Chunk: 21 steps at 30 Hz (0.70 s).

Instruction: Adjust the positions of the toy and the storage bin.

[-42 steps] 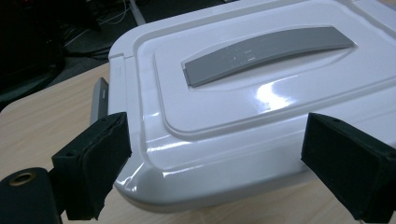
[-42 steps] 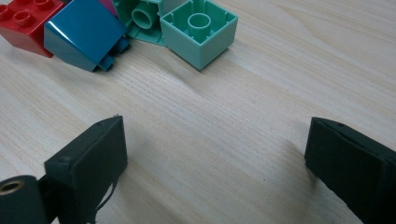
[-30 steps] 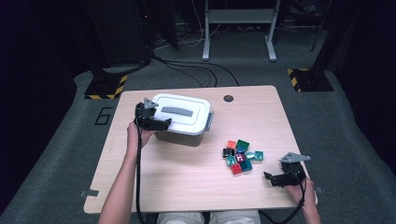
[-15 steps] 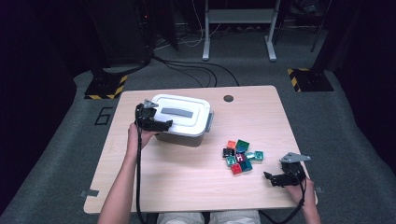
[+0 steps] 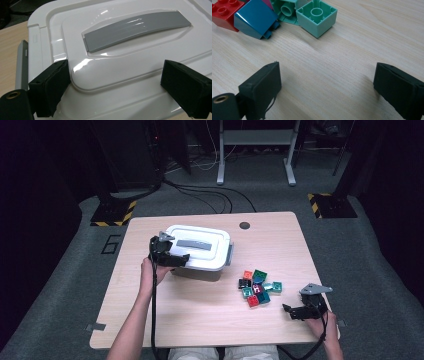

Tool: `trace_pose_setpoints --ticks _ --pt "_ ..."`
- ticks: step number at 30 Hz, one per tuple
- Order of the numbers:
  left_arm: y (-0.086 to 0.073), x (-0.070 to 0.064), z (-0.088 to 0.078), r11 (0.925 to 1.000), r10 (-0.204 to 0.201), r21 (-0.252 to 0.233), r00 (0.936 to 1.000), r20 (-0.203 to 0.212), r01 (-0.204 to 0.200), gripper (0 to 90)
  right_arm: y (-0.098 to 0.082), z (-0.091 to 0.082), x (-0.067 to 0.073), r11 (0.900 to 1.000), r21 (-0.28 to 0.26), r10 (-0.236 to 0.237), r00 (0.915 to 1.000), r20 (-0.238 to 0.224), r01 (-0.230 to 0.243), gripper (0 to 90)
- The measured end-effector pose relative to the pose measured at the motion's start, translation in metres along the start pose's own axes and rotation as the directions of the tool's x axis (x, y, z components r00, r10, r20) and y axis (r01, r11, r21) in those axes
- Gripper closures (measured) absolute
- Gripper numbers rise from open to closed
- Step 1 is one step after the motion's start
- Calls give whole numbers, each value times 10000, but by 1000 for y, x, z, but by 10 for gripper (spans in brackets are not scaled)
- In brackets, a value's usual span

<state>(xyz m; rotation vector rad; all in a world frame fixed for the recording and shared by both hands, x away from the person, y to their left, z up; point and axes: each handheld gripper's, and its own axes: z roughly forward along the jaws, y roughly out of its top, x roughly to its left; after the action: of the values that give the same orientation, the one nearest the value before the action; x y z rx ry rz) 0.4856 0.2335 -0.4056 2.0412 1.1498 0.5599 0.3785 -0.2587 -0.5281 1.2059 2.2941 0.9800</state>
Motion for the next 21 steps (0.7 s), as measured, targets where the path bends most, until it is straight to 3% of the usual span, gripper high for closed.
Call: trace_pose_setpoints --ticks 7,10,13,21 --pt "1 -2 -1 9999 57 147 10000 -42 -57 88 0 0 0 10000 -3 12 10000 13 -12 71" --pt "7 -3 -3 9982 531 290 9980 -328 -522 85 0 0 0 10000 -6 13 10000 13 -13 72" --pt "15 -3 -3 9973 733 19 9973 -20 -733 69 0 0 0 10000 -5 9 10000 12 -9 72" --pt "41 -9 10 9879 1519 -354 9880 282 -1509 50 0 0 0 10000 2 54 10000 -2 -54 73"
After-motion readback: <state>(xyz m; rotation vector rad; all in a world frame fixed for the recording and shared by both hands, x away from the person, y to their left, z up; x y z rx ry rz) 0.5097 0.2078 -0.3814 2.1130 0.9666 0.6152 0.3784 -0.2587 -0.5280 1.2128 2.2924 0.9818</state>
